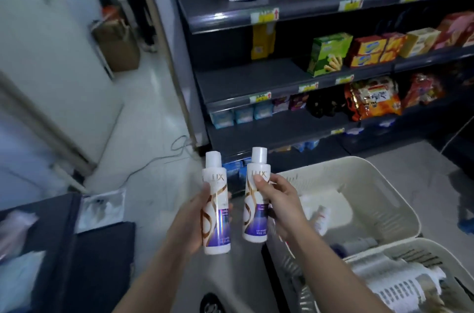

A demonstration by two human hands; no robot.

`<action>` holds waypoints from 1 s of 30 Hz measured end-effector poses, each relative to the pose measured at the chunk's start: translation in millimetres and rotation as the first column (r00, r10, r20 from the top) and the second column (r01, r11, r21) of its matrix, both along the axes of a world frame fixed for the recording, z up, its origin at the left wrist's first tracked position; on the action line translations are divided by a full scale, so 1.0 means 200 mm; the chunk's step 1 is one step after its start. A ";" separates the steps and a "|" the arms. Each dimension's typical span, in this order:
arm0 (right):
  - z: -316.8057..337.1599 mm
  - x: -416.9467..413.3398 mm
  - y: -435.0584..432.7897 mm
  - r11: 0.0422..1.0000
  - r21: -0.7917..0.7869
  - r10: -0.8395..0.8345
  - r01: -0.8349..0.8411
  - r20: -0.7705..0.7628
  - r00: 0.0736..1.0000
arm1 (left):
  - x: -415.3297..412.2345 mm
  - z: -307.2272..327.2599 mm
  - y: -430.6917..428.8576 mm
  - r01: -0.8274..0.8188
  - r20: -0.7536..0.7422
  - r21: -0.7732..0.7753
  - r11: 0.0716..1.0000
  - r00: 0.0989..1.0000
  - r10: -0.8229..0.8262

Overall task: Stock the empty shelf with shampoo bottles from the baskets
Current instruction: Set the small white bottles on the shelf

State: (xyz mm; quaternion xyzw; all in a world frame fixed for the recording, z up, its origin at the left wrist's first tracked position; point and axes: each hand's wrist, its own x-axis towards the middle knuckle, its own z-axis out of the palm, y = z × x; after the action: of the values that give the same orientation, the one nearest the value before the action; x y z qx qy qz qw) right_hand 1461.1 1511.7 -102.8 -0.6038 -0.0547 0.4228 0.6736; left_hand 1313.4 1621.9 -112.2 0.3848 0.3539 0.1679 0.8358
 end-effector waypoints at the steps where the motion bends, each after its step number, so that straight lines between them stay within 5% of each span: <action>1: 0.02 -0.04 0.05 0.999 0.013 0.045 -0.045 0.000 0.999 | -0.06 0.04 0.02 -0.033 0.005 0.021 0.999 0.999 0.033; 7: 0.17 -0.38 0.37 0.949 0.056 0.308 -0.309 0.024 0.951 | -0.53 0.27 0.14 -0.365 0.063 0.113 0.924 0.931 0.360; 13: 0.33 -0.81 0.67 0.807 0.118 0.572 -0.578 0.086 0.816 | -1.01 0.52 0.23 -0.633 0.160 0.215 0.744 0.774 0.612; 21: 0.59 -1.38 0.97 0.579 0.174 0.760 -0.796 0.239 0.605 | -1.60 0.72 0.28 -0.813 0.252 0.362 0.457 0.557 0.791; 30: 0.76 -1.97 1.18 0.357 0.217 0.781 -0.908 0.464 0.418 | -2.07 0.85 0.28 -0.895 0.322 0.413 0.168 0.316 0.893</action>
State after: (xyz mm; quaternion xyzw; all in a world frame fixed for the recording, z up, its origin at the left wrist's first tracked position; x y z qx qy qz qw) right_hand 1067.4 1748.6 48.8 -0.3700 -0.5492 0.5958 0.4545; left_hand 899.2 1678.2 58.0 0.3140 0.4478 0.7143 0.4366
